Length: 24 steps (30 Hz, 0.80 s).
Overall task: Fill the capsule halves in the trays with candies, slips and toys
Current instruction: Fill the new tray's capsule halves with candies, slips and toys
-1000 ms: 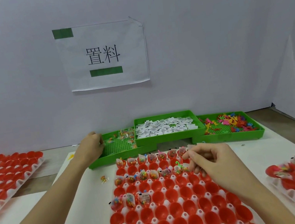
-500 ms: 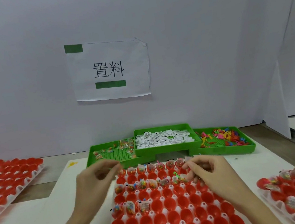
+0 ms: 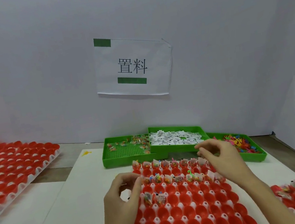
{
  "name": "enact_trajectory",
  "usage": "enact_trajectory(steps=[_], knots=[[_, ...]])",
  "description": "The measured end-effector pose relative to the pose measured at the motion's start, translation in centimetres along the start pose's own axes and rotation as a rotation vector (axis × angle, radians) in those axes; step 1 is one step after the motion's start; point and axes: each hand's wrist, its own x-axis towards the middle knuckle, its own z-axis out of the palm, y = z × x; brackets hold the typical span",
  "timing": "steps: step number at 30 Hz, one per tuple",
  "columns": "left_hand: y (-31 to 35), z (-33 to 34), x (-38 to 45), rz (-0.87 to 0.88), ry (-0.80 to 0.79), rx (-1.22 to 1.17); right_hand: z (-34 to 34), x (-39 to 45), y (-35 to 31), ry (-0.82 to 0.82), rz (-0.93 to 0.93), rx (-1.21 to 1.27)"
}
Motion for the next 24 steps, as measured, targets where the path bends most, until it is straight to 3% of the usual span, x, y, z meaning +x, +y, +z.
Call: enact_trajectory(steps=[4, 10, 24], knots=[[0.4, 0.0, 0.0, -0.017, -0.052, -0.027, 0.3, 5.2, 0.9, -0.01, -0.038, -0.362], [0.7, -0.6, 0.3, -0.003, -0.072, -0.015, 0.7, 8.9, 4.0, -0.344, 0.07, -0.704], [1.0, -1.2, 0.9, 0.081, -0.063, 0.027, 0.3, 9.2, 5.1, -0.175, 0.006, -0.454]])
